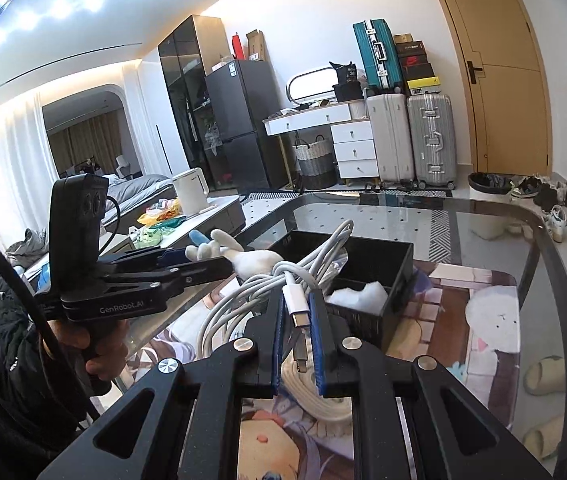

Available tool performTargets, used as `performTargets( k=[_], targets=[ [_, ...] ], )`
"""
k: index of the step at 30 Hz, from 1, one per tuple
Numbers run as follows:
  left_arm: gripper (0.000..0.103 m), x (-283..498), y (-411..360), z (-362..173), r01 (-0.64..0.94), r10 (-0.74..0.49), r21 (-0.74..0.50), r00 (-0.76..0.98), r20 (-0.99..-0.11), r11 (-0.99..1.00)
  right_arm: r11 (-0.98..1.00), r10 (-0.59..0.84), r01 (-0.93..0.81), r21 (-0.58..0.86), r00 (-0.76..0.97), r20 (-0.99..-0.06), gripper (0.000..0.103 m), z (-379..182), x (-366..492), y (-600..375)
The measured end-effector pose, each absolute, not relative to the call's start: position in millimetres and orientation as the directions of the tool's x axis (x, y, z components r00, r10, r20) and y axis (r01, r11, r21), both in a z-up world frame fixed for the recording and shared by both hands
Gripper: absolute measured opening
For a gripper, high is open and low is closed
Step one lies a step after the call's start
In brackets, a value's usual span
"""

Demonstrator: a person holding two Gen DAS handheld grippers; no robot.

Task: Organize soft objects
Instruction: 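Carry the plush toy with left tool while right tool carries the cable over the black box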

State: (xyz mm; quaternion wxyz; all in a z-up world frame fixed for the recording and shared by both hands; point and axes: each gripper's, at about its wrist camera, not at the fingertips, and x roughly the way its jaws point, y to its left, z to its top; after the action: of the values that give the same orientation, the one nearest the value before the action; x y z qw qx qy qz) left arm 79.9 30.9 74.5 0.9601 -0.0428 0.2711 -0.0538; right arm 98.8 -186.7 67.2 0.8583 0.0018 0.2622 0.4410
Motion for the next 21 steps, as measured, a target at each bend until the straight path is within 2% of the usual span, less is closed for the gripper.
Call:
performTargets(
  k=[10,21],
  targets=[
    [0.046,102,35,72,0.043,-0.075,-0.072,0.846,-0.528,0.996,0.603,0.761,-0.754,0.261,0.445,-0.472,0.012,61,122,-172],
    [0.046,127,44,68,0.032,-0.074,-0.086,0.838,-0.541,0.996,0.611,0.753,-0.744,0.27,0.439,-0.491,0.012,60,144,-161]
  ],
)
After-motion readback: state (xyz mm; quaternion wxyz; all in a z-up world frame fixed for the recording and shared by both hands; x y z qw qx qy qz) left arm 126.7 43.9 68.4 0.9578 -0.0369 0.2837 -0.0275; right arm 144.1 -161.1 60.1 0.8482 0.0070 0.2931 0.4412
